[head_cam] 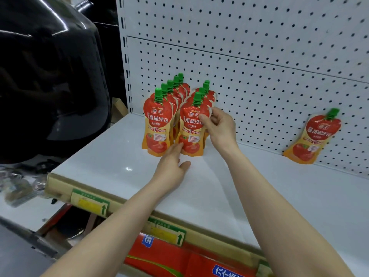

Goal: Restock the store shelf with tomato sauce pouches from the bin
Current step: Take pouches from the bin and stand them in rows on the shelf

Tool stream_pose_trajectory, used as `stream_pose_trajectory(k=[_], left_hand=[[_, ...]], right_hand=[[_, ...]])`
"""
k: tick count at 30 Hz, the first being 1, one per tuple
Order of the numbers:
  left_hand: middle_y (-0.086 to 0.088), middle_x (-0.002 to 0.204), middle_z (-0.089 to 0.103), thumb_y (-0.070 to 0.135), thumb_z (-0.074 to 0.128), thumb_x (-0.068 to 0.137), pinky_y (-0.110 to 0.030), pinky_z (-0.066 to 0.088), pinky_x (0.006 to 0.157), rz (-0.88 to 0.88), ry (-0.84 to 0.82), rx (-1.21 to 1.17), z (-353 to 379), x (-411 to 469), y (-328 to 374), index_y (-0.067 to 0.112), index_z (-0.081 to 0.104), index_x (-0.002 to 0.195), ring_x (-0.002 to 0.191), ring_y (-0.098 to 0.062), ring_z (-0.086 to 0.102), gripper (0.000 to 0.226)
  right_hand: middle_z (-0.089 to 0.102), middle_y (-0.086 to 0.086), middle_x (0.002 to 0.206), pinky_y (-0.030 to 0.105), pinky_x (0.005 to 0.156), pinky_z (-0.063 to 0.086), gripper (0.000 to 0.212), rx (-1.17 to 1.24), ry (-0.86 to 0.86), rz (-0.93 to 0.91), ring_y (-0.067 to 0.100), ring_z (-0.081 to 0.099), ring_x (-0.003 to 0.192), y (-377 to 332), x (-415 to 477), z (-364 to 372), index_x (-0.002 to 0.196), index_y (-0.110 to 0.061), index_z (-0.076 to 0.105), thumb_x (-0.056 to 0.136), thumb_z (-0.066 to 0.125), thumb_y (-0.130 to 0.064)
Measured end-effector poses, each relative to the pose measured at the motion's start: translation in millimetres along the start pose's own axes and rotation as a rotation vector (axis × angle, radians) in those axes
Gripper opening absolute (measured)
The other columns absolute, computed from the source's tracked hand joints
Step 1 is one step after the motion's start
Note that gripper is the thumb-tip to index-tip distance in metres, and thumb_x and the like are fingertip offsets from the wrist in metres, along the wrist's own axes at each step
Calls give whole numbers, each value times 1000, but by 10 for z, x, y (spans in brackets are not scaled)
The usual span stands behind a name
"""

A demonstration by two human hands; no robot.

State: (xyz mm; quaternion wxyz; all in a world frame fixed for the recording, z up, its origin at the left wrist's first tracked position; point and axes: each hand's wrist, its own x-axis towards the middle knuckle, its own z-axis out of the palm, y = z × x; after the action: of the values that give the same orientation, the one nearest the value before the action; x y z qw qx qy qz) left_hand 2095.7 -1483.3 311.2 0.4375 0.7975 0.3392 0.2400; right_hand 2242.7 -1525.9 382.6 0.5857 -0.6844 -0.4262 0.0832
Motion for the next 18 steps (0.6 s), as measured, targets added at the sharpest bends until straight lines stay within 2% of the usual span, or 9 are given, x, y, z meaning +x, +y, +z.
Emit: stream_pose_trajectory(k=[5,10,14,18], left_hand=[[-1,154,33,19,58,94,-24,39,99,3,18,-18,-12,-37,50,20,29,150,132,-22,45,62],[0,142,50,16,58,94,-24,40,97,60,16,-58,-106,-178,170,20,43,143,128,-19,49,52],[3,131,58,17,61,92,-24,46,93,197,-14,-107,-136,-540,260,22,54,133,117,-12,55,42],[6,115,65,10,60,91,-16,50,84,297,-84,-243,19,-1107,345,23,62,120,104,-5,61,32]], right_hand=[[74,0,88,42,81,58,15,-118,-24,-13,17,71,85,1,-21,-59,103,-19,65,92,62,-29],[70,-7,91,34,84,54,18,-298,50,-12,11,66,87,-36,-344,-343,109,-26,63,92,62,-33],[69,-10,92,40,85,53,19,-483,95,-35,10,65,86,-54,-1030,-661,110,-27,63,93,60,-32],[68,-9,97,41,83,53,22,-559,227,-8,10,63,84,-60,-2052,-982,116,-27,60,95,57,-31]])
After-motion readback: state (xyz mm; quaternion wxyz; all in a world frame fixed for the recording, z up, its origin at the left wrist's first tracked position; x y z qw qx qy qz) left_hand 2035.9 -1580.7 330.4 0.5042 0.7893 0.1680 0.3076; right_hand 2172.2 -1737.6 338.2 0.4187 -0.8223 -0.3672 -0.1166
